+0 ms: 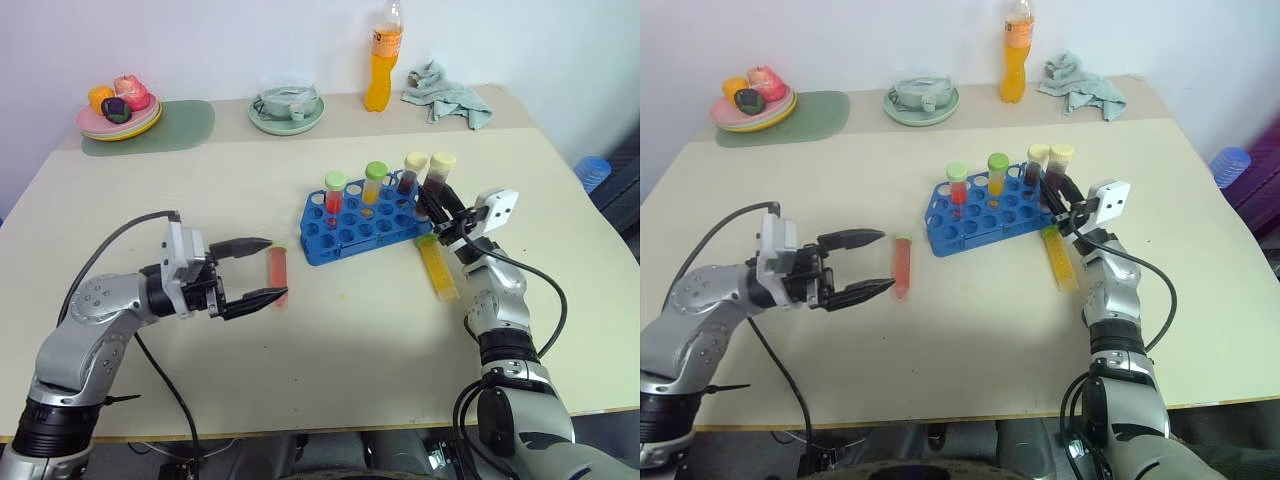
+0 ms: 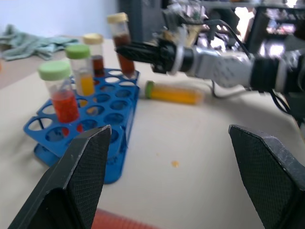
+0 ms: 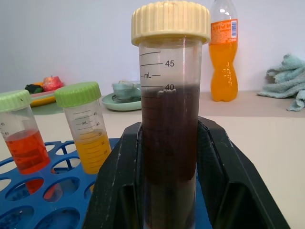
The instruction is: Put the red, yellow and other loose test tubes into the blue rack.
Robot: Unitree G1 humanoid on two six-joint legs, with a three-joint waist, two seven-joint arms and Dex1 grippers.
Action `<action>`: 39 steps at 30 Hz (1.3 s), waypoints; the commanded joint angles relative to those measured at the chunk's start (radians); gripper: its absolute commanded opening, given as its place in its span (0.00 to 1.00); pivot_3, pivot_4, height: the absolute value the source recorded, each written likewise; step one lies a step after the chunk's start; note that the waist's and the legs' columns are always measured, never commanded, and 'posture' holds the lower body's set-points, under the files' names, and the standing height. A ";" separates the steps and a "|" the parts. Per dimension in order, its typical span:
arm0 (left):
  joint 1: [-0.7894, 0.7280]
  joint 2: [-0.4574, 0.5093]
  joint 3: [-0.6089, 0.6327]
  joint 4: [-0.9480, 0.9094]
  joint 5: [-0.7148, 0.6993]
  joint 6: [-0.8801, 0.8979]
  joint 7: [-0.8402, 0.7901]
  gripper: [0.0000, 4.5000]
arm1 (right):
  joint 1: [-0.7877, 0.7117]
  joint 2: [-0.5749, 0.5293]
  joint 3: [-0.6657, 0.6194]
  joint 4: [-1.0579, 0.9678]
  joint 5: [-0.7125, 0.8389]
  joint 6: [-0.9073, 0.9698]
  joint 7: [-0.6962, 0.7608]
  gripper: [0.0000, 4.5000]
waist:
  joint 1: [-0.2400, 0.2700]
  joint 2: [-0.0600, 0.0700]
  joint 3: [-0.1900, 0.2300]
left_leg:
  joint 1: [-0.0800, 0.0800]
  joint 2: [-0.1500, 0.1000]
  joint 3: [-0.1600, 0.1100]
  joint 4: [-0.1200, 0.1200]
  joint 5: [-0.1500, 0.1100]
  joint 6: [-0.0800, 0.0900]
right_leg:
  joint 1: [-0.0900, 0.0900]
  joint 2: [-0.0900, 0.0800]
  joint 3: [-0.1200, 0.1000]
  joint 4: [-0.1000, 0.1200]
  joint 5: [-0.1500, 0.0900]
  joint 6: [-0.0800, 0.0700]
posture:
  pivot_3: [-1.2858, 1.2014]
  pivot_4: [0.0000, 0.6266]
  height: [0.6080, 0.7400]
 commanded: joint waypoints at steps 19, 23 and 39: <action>0.000 -0.006 0.021 -0.015 0.002 -0.008 0.003 0.90 | 0.025 -0.043 0.065 -0.014 -0.199 -0.175 -0.179 0.99 | 0.001 0.000 0.000 | 0.001 0.000 0.000 -0.001 0.000 0.000 | 0.000 0.000 0.000 0.000 0.000 0.000 | 0.52 0.24 0.99; 0.002 -0.012 0.016 -0.001 0.015 -0.020 -0.005 0.90 | 0.075 -0.089 0.086 -0.186 -0.179 -0.076 -0.154 0.99 | 0.001 0.000 0.000 | 0.001 0.000 0.000 -0.001 0.000 0.000 | 0.000 0.000 0.000 0.000 0.000 0.000 | 0.52 0.24 0.99; -0.019 -0.036 -0.016 0.047 0.038 -0.048 -0.038 0.90 | 0.180 -0.464 0.053 -0.879 0.008 1.116 -0.138 0.99 | 0.004 0.000 0.000 | -0.001 0.000 0.000 0.000 0.000 0.001 | 0.000 -0.003 0.000 -0.001 -0.002 -0.003 | 0.52 0.24 0.99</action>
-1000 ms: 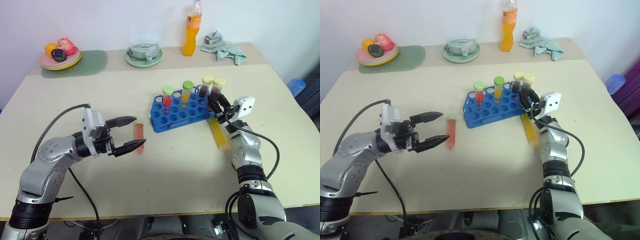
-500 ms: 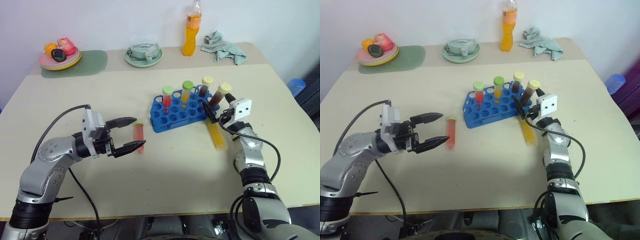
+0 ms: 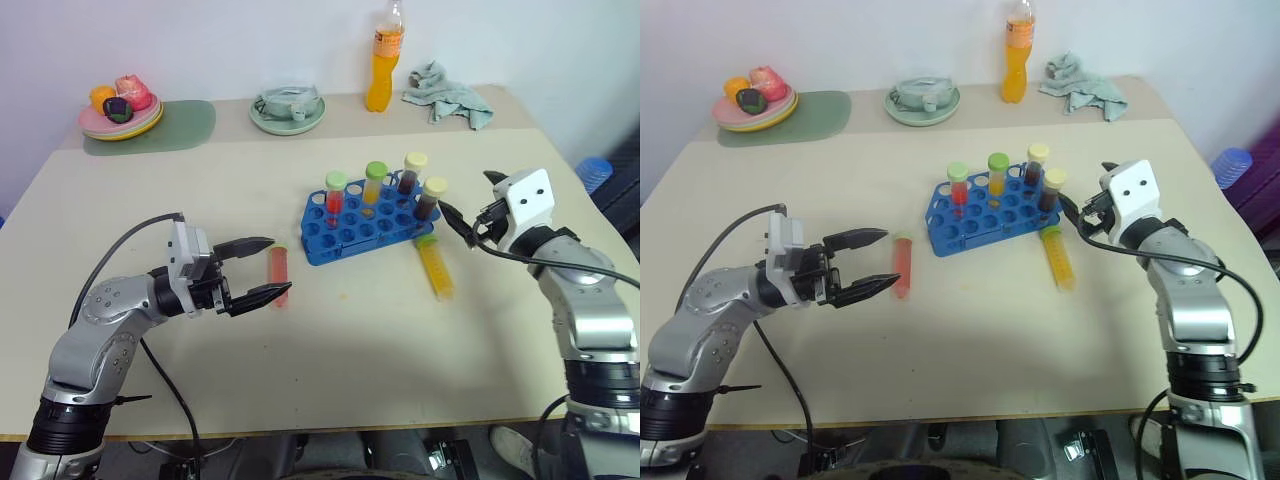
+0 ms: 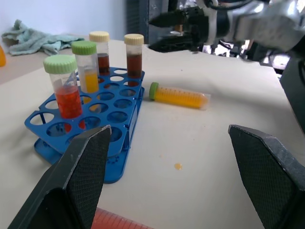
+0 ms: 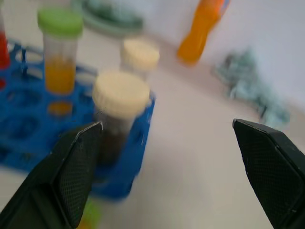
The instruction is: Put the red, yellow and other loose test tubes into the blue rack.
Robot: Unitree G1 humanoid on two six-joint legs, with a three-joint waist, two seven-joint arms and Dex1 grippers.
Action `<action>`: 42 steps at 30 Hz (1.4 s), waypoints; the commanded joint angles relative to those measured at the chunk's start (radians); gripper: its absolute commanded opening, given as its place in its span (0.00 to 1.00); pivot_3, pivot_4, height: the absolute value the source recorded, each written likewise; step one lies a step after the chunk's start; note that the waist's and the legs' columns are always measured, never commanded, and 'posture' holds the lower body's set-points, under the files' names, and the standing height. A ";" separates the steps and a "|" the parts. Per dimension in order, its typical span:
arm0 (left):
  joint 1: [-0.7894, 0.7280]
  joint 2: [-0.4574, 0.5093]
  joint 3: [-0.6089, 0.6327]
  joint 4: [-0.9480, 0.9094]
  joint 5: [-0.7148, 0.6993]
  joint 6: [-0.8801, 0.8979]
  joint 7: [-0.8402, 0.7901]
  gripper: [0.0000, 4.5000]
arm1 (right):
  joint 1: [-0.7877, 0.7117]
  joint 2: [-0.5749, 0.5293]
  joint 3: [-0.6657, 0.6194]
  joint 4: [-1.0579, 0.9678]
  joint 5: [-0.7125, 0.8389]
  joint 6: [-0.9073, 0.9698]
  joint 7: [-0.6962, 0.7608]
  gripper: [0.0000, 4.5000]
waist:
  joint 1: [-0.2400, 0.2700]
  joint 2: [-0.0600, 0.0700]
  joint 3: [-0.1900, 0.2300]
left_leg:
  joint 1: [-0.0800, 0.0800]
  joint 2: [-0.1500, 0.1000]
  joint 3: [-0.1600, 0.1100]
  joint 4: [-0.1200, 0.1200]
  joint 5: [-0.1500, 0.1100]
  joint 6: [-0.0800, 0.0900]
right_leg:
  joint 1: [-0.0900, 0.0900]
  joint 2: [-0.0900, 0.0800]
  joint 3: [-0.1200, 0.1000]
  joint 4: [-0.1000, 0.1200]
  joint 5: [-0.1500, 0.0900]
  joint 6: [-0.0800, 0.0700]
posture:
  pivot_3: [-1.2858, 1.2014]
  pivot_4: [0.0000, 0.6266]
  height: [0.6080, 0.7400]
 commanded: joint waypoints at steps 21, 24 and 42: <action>0.035 -0.010 0.006 -0.051 0.003 -0.025 -0.009 0.90 | -0.315 -0.019 -0.034 0.056 0.364 1.020 -0.129 0.99 | 0.016 0.000 0.000 | -0.008 -0.001 0.001 0.002 -0.001 0.002 | -0.006 -0.003 -0.002 -0.002 0.001 0.002 | 0.52 0.24 0.99; 0.042 -0.008 0.010 -0.061 0.000 -0.021 -0.005 0.90 | -0.321 0.001 -0.012 0.083 0.353 1.020 -0.146 0.99 | 0.016 0.000 0.000 | -0.008 -0.001 0.001 0.002 -0.001 0.002 | -0.006 -0.003 -0.002 -0.002 0.001 0.002 | 0.52 0.24 0.99; 0.061 0.003 0.027 -0.085 -0.007 -0.008 0.005 0.90 | -0.282 -0.025 0.170 0.210 0.219 0.878 -0.145 0.70 | 0.017 -0.009 -0.005 | -0.003 -0.001 0.000 0.003 -0.002 0.001 | 0.001 -0.002 -0.003 -0.007 0.000 0.000 | 0.52 0.24 0.99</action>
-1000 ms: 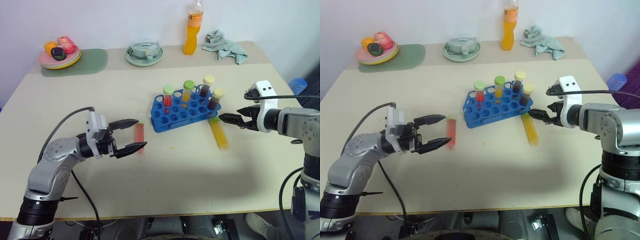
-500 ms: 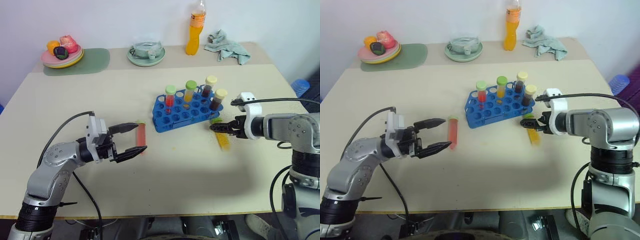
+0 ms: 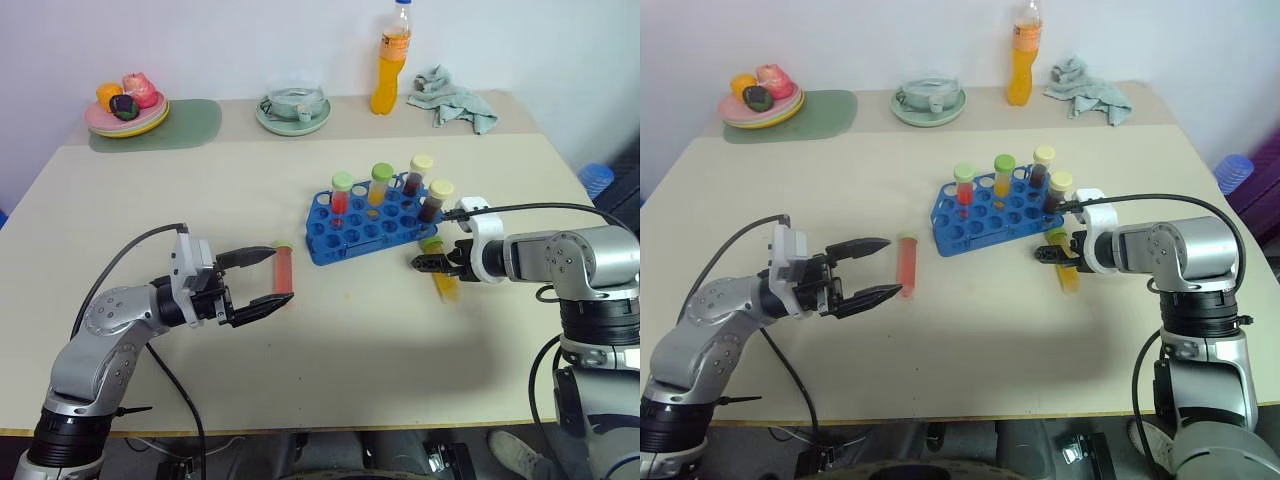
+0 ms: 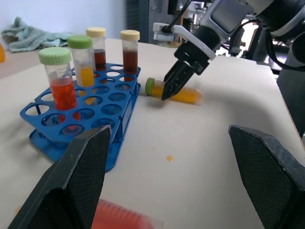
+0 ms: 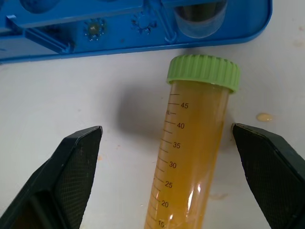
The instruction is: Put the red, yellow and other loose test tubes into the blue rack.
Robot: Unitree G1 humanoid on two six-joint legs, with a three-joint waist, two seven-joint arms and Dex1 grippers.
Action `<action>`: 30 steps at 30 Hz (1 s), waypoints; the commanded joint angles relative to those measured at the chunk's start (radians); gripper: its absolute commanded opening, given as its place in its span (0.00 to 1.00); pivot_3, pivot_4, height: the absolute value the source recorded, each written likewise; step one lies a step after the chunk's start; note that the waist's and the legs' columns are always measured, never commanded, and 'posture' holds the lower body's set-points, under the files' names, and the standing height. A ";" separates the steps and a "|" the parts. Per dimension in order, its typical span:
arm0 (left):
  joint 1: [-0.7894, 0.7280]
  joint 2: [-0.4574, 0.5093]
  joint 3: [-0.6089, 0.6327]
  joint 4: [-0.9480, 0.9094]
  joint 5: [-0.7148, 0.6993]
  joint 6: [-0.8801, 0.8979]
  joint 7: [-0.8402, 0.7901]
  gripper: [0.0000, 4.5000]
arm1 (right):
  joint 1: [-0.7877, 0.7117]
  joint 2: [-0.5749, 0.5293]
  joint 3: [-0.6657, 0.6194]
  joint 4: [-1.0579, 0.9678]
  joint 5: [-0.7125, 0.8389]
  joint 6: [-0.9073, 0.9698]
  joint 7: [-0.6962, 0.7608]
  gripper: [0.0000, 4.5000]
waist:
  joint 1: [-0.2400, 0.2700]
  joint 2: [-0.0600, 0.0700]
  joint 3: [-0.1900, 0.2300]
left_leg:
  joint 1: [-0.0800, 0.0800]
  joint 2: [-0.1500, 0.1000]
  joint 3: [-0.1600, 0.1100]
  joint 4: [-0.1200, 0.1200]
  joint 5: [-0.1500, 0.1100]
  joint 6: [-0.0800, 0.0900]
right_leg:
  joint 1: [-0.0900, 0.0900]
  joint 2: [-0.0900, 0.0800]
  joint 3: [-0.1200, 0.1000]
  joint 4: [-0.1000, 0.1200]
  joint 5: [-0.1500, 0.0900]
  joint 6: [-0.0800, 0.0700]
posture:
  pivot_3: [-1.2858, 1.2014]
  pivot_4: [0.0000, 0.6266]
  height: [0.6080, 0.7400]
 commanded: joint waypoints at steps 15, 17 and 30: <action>0.003 0.006 0.024 -0.041 -0.020 0.001 0.002 0.90 | 0.142 -0.129 0.140 -0.181 -0.064 -0.289 0.171 0.18 | 0.007 -0.001 -0.001 | 0.000 0.000 -0.001 -0.001 -0.002 0.002 | 0.001 0.001 -0.001 -0.009 0.001 0.001 | 0.52 0.24 0.99; 0.002 0.006 0.024 -0.038 -0.020 0.001 0.000 0.90 | 0.187 -0.147 0.123 -0.246 -0.053 -0.400 0.243 0.18 | 0.006 -0.001 0.000 | -0.002 0.000 -0.001 -0.001 -0.002 0.002 | 0.001 0.001 -0.002 -0.009 0.001 0.002 | 0.52 0.24 0.99; -0.037 0.010 0.017 0.000 -0.009 -0.003 -0.022 0.90 | 0.257 0.215 -0.061 -0.235 0.014 -1.038 0.345 0.18 | 0.003 0.001 0.001 | -0.004 0.003 -0.001 -0.002 -0.002 0.002 | 0.000 0.004 0.000 -0.008 0.003 0.004 | 0.52 0.24 0.99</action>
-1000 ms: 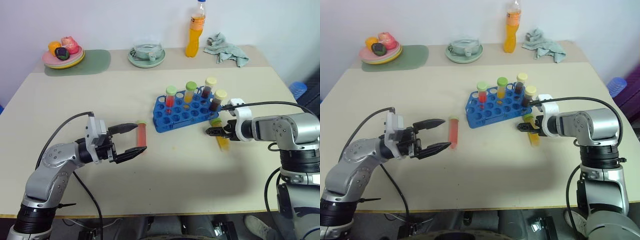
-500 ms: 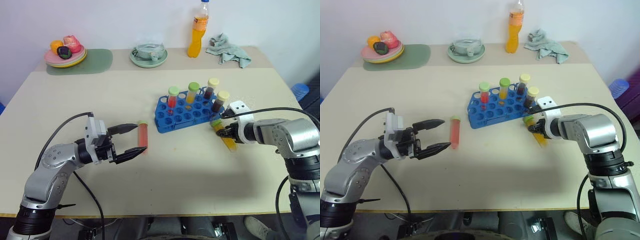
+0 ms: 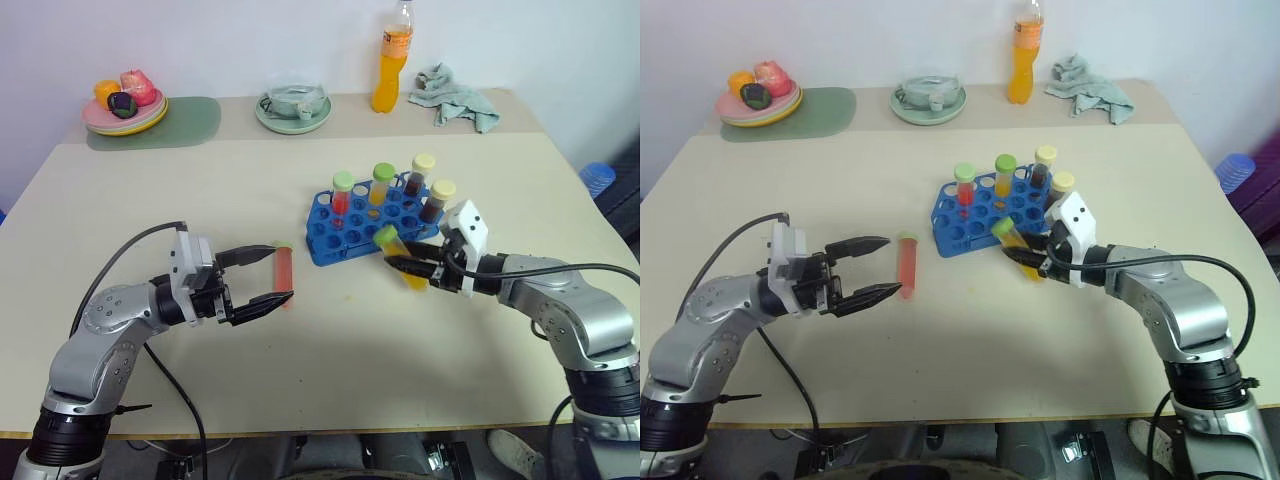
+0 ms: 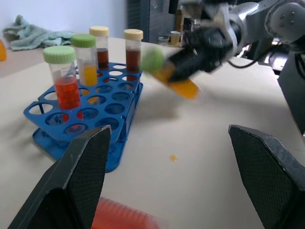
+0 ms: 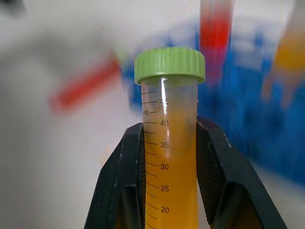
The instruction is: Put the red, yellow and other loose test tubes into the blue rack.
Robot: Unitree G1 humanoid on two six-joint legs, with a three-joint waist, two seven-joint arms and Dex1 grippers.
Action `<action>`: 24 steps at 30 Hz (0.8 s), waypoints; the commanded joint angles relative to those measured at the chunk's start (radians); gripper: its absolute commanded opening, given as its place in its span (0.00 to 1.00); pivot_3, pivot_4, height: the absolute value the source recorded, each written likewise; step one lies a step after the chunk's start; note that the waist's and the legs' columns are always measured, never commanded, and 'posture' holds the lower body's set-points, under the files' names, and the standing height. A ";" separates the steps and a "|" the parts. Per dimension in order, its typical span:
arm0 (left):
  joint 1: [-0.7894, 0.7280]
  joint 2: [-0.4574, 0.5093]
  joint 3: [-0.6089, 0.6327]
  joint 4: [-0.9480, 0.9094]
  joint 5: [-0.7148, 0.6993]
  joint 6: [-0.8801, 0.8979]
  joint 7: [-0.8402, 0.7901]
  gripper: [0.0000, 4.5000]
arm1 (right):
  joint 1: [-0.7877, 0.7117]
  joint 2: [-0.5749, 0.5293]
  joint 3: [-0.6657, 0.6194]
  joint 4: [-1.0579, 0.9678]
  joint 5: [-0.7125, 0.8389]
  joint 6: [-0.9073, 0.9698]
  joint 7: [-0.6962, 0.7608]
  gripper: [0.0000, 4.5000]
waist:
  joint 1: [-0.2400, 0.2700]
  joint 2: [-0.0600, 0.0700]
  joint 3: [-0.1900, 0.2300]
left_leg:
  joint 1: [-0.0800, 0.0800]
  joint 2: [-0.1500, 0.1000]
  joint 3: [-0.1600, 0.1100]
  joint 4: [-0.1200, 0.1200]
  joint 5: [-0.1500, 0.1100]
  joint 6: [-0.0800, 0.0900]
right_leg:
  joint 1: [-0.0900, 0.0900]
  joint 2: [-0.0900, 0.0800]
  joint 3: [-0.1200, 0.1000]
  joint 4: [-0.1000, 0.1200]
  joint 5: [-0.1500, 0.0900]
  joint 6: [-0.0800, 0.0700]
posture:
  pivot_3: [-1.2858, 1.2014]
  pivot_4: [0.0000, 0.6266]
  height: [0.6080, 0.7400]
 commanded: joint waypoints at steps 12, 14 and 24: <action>-0.028 0.016 0.023 -0.011 -0.006 -0.012 -0.007 0.90 | -0.127 0.281 -0.020 0.392 -0.163 -0.637 -0.061 0.18 | -0.002 0.001 0.000 | 0.002 0.000 0.000 -0.001 0.001 -0.001 | -0.003 0.003 0.000 0.002 0.001 -0.001 | 0.52 0.24 0.99; -0.025 0.013 0.027 -0.016 -0.008 -0.011 0.000 0.90 | -0.135 0.293 -0.028 0.449 -0.178 -0.683 -0.075 0.18 | -0.003 0.001 0.000 | 0.002 0.000 0.000 -0.001 0.001 -0.001 | -0.003 0.003 0.000 0.003 0.001 -0.002 | 0.52 0.24 0.99; -0.011 0.006 0.024 -0.034 -0.005 -0.016 0.025 0.90 | -0.202 0.307 -0.030 0.662 -0.229 -0.832 -0.103 0.18 | -0.012 0.001 0.001 | 0.005 0.001 0.000 -0.002 0.002 -0.002 | -0.002 0.004 0.001 0.004 0.001 -0.002 | 0.52 0.24 0.99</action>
